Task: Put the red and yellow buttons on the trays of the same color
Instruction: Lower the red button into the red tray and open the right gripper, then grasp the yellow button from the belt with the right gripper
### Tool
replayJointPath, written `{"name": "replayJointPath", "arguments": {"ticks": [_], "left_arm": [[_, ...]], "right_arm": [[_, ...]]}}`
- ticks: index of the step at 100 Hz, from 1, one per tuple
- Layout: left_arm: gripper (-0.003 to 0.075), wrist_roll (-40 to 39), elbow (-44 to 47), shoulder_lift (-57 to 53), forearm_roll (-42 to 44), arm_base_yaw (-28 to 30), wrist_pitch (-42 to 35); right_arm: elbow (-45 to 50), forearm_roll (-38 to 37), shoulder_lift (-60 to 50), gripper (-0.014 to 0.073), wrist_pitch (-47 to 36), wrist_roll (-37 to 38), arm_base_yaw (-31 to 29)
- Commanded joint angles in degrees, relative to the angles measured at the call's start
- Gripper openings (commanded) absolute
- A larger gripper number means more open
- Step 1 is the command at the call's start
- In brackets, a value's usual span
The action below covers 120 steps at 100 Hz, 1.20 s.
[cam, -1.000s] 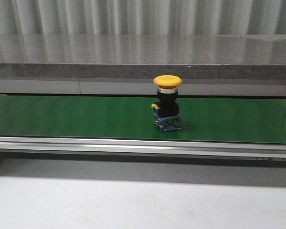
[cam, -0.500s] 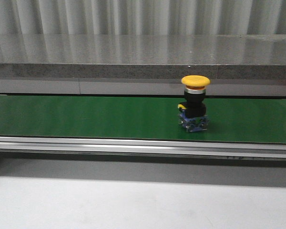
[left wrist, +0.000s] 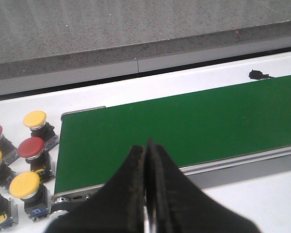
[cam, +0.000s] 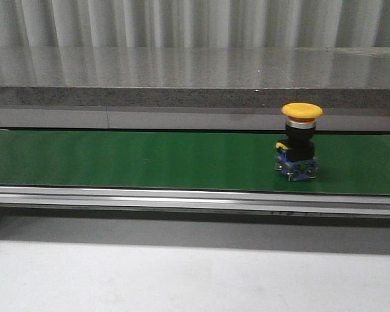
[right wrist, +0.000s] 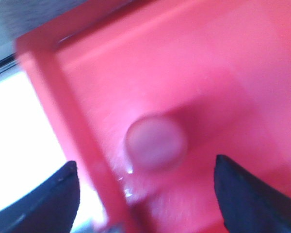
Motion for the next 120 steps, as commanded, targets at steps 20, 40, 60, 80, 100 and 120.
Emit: {"name": "replayJointPath", "arguments": {"ticks": [20,40,60,80,100,120], "left_arm": [[-0.002,-0.1,-1.5,0.4,-0.6,-0.4,-4.3],[-0.002,-0.1,-1.5,0.4,-0.6,-0.4,-4.3],[-0.002,-0.1,-1.5,0.4,-0.6,-0.4,-4.3],[-0.002,-0.1,-1.5,0.4,-0.6,-0.4,-4.3],[-0.002,-0.1,-1.5,0.4,-0.6,-0.4,-4.3],[-0.002,-0.1,-1.5,0.4,-0.6,-0.4,-4.3]], "right_arm": [[9.7,0.4,-16.6,0.0572,0.5,-1.5,5.9],[16.8,0.4,-26.3,0.0594,6.3,-2.4,11.7],[20.3,0.4,-33.5,0.0657,12.1,-2.8,17.8],[20.5,2.2,-36.1,0.0657,20.0,-4.2,24.7],[20.5,4.1,-35.1,0.0657,22.4,-10.0,31.2],[20.5,5.3,-31.4,0.0657,17.1,-11.7,32.3]]}}
